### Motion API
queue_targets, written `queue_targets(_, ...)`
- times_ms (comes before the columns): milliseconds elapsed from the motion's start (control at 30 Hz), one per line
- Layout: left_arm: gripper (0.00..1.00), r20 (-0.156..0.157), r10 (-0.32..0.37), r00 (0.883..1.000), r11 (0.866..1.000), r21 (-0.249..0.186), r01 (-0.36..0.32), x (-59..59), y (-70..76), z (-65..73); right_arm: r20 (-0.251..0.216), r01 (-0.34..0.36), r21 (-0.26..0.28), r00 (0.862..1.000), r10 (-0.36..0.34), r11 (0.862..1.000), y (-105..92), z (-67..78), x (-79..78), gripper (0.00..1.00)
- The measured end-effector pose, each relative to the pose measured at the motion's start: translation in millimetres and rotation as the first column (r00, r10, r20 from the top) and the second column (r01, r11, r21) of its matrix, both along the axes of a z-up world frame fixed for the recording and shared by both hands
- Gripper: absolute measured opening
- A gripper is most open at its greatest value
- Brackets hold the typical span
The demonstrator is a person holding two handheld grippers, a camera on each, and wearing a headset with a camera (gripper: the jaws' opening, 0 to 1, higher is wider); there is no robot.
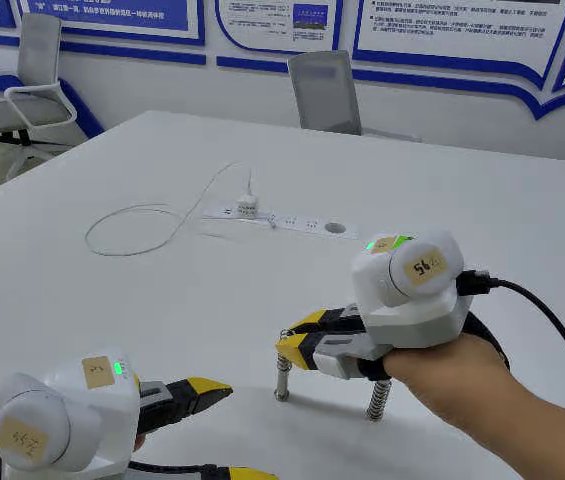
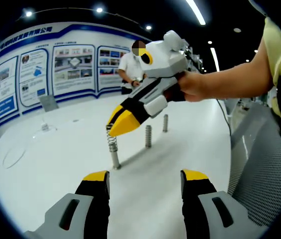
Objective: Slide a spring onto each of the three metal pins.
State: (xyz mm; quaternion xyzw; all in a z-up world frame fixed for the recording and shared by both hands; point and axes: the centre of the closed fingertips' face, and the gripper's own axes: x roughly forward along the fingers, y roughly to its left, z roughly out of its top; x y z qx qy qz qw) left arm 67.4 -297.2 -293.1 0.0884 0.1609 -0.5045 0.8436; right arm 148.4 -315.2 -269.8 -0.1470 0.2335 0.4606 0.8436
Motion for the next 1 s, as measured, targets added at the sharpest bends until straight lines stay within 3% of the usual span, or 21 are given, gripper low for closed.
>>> queue_targets(1000, 0.59, -0.001, 0.001, 1.000, 1.000, 0.004, -0.001, -0.6, 1.1, 0.0, -0.051, 0.004, -0.079, 0.999, -0.008, 0.997, 0.0, -34.0, -2.6, 0.12)
